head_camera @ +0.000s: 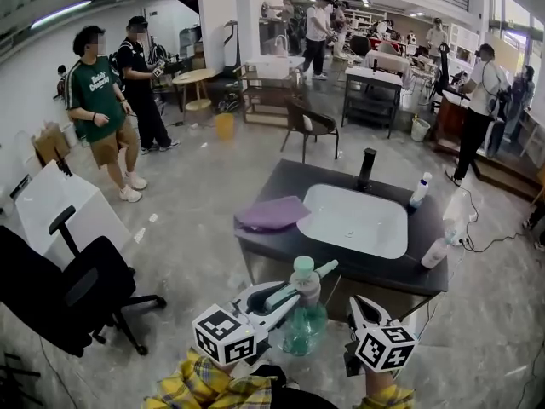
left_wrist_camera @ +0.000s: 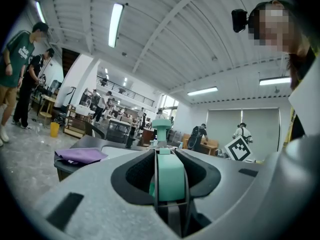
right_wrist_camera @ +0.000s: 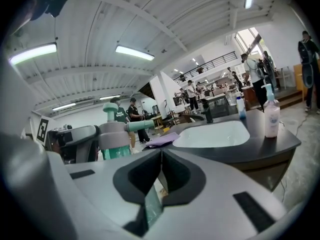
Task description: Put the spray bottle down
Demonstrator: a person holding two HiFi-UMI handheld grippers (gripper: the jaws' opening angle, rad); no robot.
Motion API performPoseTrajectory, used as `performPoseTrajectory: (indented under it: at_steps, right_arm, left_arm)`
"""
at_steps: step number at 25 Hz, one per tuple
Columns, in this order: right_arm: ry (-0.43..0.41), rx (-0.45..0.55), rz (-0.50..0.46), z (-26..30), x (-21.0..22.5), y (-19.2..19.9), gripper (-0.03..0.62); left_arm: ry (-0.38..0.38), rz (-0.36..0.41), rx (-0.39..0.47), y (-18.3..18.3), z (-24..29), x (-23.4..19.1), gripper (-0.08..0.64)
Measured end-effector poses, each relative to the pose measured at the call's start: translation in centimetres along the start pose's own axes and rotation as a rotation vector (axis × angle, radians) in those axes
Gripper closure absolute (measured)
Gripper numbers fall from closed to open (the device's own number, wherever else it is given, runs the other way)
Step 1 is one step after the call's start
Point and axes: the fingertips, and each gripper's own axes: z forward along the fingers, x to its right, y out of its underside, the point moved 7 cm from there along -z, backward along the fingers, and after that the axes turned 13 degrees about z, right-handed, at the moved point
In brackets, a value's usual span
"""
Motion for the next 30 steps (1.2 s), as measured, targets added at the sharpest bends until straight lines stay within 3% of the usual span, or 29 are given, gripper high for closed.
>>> performPoseTrajectory:
  at_steps: [7, 15, 30]
  right_arm:
    - [-0.004, -0.012, 0.014, 1.0, 0.7, -0.2, 0.584]
    - [0.017, -0.006, 0.008, 4.1, 2.3, -2.3, 0.584]
    - [0.043, 0.018, 0.013, 16.3, 3.3, -9.3, 0.584]
  left_arm:
    - [0.01, 0.004, 0.013, -0.9, 1.6, -1.2, 0.44]
    - [0.072, -0.014, 0.027, -1.5, 4.9, -3.9, 0.44]
    - [0.162, -0.019, 0.106, -6.1, 12.1, -16.3, 0.44]
